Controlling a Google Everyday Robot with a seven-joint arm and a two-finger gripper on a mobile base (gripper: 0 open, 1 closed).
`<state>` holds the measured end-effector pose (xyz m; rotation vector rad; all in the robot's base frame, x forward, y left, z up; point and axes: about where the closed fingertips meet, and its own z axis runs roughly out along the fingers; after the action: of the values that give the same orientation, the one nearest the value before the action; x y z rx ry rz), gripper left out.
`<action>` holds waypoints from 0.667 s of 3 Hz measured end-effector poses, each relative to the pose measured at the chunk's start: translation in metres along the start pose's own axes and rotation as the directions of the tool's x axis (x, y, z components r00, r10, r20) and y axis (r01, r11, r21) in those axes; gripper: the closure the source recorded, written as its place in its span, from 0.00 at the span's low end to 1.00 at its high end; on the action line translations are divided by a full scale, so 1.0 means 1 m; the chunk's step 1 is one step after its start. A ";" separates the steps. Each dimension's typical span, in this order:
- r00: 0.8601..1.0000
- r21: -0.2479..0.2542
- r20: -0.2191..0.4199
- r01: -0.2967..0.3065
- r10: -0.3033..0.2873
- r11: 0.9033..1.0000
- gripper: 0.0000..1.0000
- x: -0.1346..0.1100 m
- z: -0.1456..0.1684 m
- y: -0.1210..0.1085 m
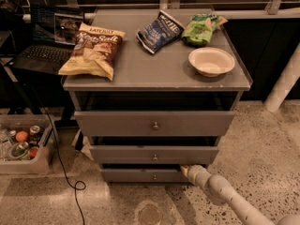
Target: Open bottom drawer
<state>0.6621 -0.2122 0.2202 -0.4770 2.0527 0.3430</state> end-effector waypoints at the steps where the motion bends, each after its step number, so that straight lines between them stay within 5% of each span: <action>1: 1.000 0.000 -0.001 0.002 -0.002 1.000 1.00 0.000 0.000 0.000; 2: 1.000 -0.003 -0.016 -0.001 0.001 1.000 1.00 0.005 0.005 0.002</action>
Offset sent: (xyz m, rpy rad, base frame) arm 0.0004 0.0025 -0.0128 -0.0133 0.0306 -0.0003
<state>0.6628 -0.2088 0.2137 -0.4824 2.0678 0.3438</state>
